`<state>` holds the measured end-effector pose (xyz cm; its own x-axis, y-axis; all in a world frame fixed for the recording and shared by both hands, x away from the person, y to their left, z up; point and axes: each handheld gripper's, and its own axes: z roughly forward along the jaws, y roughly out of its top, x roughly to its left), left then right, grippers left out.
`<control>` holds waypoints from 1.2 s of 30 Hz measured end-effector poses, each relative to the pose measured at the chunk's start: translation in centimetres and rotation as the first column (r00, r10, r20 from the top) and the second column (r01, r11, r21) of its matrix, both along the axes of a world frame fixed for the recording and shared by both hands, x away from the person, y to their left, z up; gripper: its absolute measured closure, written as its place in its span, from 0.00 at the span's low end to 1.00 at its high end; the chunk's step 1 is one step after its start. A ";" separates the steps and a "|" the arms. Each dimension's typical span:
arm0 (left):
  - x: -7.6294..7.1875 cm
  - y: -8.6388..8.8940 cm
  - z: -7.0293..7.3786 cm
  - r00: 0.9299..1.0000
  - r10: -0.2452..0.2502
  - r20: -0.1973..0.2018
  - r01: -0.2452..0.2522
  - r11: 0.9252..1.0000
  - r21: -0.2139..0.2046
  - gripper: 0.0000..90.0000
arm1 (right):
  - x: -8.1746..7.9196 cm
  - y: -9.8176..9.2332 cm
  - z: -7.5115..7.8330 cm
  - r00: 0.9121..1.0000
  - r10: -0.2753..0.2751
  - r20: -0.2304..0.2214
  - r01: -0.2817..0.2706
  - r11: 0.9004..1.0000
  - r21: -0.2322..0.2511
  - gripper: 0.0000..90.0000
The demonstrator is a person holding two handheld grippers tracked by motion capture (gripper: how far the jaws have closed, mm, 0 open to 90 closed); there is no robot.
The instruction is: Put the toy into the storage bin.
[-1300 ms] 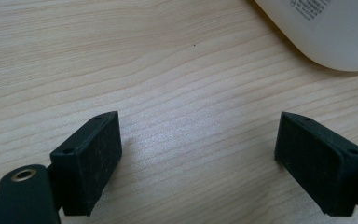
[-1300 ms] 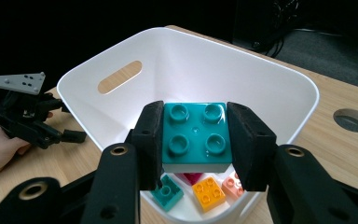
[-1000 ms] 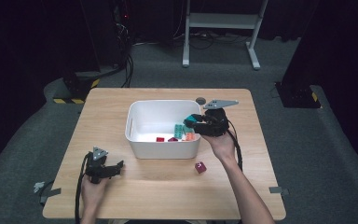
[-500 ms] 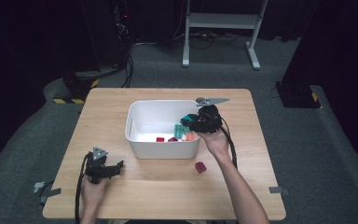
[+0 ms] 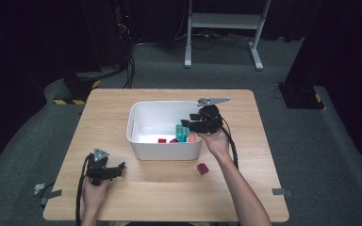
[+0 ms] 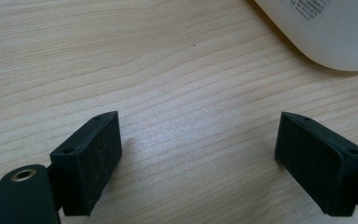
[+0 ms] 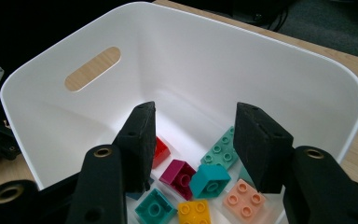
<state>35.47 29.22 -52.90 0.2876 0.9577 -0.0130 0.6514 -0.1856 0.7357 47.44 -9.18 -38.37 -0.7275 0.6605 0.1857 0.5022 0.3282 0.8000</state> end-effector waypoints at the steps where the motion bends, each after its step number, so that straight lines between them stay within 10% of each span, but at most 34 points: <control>1: 0.0 0.0 0.0 1.000 0.000 0.000 0.000 1.000 0.000 0.16 | -0.1 -0.1 0.0 1.000 0.000 0.003 0.000 1.000 0.003 0.54; 36: 0.0 0.0 0.0 1.000 0.000 0.000 0.000 1.000 0.000 0.16 | -4.0 -5.2 0.7 0.997 -0.041 0.060 0.038 0.998 0.054 0.52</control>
